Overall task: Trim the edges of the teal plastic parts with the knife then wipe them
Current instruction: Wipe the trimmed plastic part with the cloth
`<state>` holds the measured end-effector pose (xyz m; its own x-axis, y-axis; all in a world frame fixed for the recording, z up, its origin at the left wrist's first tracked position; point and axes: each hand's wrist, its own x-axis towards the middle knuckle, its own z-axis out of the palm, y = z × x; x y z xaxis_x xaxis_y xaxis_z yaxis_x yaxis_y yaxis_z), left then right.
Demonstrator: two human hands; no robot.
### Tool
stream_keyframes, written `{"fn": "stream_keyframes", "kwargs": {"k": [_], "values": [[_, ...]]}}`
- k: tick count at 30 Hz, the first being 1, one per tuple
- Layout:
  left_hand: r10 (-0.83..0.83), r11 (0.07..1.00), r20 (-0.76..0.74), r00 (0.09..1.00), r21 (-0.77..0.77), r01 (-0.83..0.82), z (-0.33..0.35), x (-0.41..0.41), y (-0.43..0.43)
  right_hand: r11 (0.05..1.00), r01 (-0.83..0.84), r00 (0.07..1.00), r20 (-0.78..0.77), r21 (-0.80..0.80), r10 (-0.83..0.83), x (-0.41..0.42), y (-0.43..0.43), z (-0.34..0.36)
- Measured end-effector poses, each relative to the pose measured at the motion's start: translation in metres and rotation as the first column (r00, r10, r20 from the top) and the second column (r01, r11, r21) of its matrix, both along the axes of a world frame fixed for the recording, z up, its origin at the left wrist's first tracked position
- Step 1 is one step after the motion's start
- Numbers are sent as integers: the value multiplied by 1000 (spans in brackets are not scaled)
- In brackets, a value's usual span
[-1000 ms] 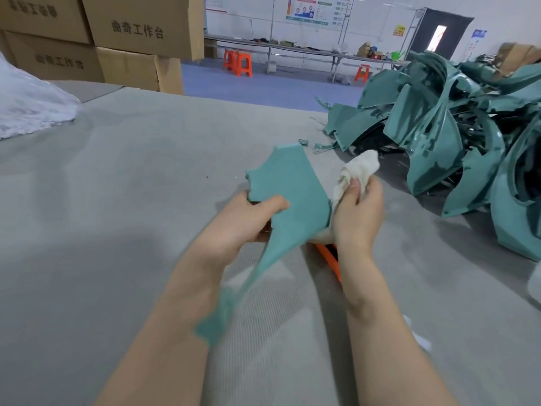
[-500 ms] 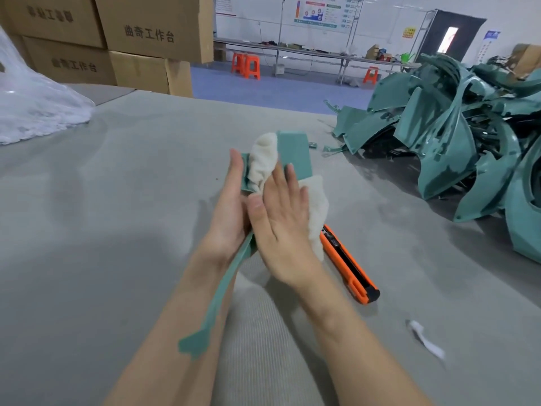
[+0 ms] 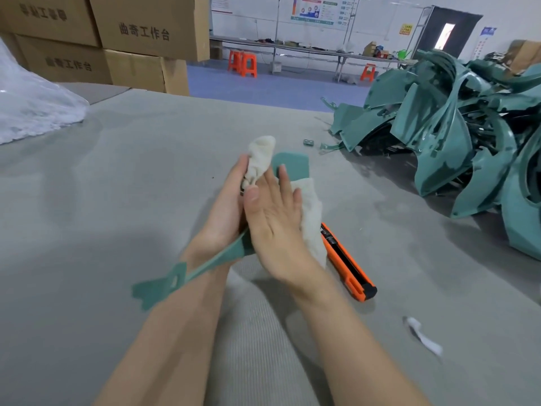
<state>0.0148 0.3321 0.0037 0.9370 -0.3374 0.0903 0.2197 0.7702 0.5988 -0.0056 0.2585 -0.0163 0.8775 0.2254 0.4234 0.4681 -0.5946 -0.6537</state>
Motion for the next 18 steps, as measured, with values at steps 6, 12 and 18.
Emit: {"fn": "stream_keyframes", "kwargs": {"k": [6, 12, 18], "values": [[-221, 930, -59, 974, 289, 228, 0, -3, -8, 908, 344, 937, 23, -241, -348, 23, -46, 6], [-256, 904, -133, 958, 318, 286, -4, -1, 10, 808, 583, 812, 38, -84, -582, 34, -66, 6], [-128, 927, 76, 989, 363, 93, 0, -3, 4, 730, 681, 726, -181, 59, -663, 44, -95, 1]]}}
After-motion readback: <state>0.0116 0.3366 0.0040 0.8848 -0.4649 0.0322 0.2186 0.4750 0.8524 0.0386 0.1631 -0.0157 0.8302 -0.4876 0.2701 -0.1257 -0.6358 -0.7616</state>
